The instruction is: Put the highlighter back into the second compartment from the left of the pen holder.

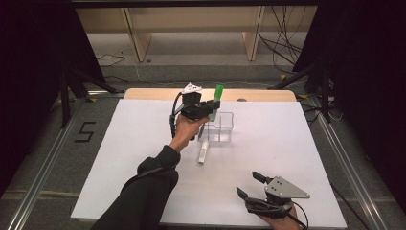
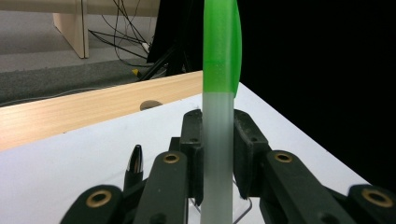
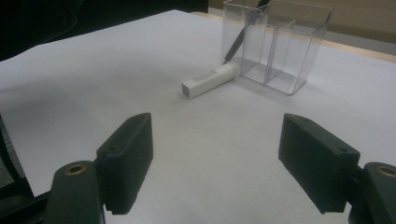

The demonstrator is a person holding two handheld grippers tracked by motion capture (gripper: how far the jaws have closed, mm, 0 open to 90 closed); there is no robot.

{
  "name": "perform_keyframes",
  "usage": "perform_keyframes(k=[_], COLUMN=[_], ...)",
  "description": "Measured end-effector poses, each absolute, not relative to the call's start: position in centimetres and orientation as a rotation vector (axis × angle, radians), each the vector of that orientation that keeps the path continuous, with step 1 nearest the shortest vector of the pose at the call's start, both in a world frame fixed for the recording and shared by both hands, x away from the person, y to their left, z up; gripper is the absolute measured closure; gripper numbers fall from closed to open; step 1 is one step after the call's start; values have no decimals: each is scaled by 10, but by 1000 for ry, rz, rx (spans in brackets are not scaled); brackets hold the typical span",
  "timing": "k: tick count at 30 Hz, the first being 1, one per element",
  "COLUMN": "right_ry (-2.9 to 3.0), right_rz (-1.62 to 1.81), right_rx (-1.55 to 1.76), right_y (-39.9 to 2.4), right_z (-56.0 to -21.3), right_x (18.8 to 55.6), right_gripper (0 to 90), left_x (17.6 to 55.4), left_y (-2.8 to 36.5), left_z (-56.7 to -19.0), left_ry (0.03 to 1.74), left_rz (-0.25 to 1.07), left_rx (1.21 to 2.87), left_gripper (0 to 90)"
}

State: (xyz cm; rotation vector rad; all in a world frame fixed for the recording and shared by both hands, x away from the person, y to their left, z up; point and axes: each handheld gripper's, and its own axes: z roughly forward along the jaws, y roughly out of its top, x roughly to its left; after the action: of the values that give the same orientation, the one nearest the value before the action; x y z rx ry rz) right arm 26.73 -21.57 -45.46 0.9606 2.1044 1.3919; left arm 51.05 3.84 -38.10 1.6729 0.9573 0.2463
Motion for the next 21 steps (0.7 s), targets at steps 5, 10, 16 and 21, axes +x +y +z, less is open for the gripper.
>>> perform_keyframes(k=[5, 10, 16, 21], right_ry=[2103, 2110, 2114, 2116], right_rz=[1393, 1392, 1392, 1389], right_rx=[958, 954, 956, 955], right_y=[-216, -216, -215, -214], right_z=[-454, -455, -455, -455], right_x=[267, 267, 267, 267], right_gripper=[272, 272, 272, 273], left_x=[514, 516, 517, 518], left_y=[32, 30, 29, 28], left_z=[-386, -391, -395, -397], left_ry=[951, 954, 954, 955], left_rz=[257, 279, 287, 299], left_rx=[1699, 1711, 1721, 1721], left_gripper=[762, 762, 762, 762])
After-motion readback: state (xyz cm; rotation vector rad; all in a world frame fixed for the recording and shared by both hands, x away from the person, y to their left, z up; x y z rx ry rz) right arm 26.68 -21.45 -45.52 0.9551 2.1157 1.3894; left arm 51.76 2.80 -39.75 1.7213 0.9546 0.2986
